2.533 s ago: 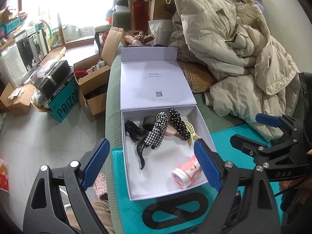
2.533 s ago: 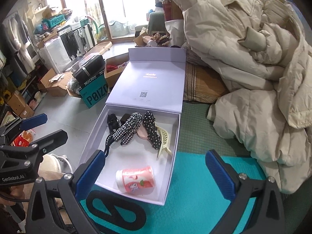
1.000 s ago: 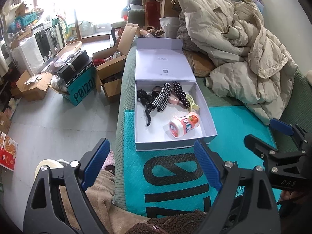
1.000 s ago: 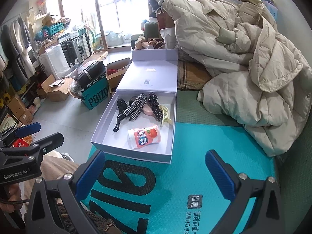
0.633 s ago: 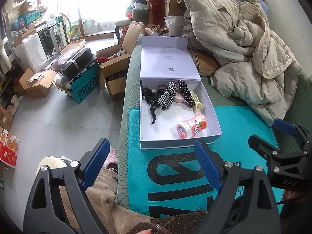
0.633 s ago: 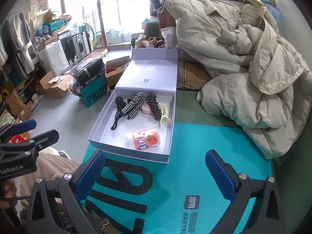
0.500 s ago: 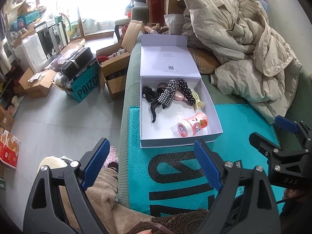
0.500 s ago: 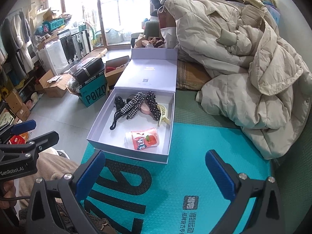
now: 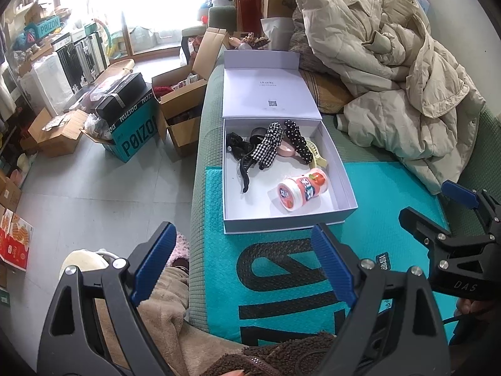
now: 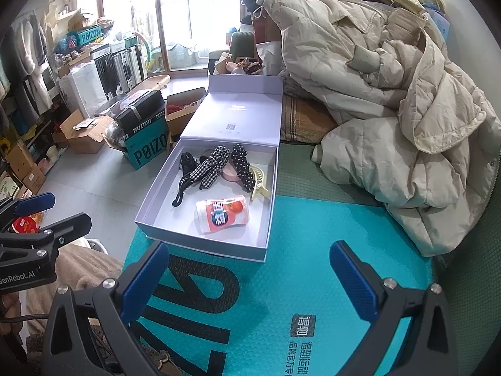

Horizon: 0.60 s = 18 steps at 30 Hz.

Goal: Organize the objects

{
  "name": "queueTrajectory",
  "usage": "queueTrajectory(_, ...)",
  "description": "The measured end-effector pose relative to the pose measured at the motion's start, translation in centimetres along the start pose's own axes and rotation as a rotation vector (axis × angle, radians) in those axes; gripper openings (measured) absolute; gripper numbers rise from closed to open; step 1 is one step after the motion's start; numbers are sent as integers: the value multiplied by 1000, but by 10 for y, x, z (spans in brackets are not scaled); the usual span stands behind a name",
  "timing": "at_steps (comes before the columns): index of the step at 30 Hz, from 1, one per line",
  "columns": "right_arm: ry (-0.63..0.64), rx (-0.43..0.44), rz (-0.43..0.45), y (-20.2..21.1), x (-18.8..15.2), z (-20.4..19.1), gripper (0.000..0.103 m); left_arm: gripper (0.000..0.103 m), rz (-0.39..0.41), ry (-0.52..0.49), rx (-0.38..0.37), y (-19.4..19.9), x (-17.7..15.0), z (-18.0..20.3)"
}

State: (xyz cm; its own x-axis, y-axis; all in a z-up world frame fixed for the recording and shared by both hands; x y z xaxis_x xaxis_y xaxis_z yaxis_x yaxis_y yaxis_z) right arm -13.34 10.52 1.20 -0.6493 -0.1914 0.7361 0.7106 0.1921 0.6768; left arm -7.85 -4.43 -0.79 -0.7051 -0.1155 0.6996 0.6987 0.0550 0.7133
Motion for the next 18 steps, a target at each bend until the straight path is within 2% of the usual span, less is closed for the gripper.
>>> queueTrajectory(18, 6, -10, -12, -5, -3, 2, 103, 88, -20, -5, 17, -4, -5, 0)
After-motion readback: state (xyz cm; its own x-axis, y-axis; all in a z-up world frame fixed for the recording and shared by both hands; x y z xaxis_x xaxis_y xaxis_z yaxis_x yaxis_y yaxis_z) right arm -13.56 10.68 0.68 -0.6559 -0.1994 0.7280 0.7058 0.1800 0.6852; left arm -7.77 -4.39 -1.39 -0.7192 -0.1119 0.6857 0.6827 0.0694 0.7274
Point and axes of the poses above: each gripper's, at about its wrist camera, not at the fingertips, and y roughly against the way its jaws point, z to its right, x to its top, the point moved 8 cm from there along -y, roughly the way its jaws point, and after that the axes turned 9 degrees about z, right-handed, at the moved point
